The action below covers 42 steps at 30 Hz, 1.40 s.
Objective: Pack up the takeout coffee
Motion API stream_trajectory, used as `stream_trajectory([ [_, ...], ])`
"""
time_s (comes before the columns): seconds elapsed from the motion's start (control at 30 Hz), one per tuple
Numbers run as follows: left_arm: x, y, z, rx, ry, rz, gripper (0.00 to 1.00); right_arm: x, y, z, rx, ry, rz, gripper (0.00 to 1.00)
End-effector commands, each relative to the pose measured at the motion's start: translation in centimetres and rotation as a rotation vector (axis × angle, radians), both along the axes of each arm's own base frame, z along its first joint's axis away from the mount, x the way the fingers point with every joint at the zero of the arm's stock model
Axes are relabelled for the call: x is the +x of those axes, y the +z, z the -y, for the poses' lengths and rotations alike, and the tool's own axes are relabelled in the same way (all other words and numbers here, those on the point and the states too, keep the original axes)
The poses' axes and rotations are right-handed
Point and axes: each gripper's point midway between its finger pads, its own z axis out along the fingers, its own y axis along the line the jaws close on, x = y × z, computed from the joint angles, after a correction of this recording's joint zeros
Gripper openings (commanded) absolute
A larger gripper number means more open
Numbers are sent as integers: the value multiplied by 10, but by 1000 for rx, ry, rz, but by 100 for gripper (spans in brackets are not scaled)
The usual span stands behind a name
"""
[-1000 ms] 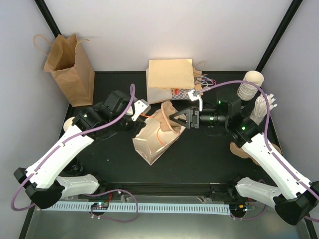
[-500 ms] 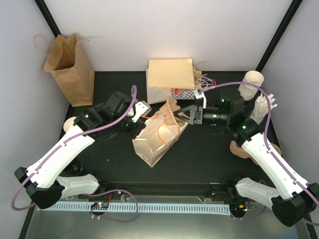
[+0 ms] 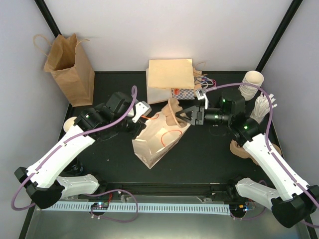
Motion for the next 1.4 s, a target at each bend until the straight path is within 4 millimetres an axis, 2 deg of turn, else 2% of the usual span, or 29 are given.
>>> stream_trajectory([
  [0.0,3,12,5,-36,-9,41,3,-3,-18,5,-67,-2,-11,36],
  [0.23,5,18,17,-110,3,19,3,-11,-44,6,-171,-10,-3,34],
  [0.7,13,24,26,-169,51,-12,3,-24,-58,3,-354,-13,97,33],
  [1.07,13,26,25,-178,66,-9,5,-26,-65,-12,-494,2,179,32],
  [1.2,13,24,23,-172,82,-17,10,-25,-70,-13,-567,3,209,32],
  [1.37,9,28,18,-164,101,-35,26,-24,-69,-15,-609,4,240,32],
])
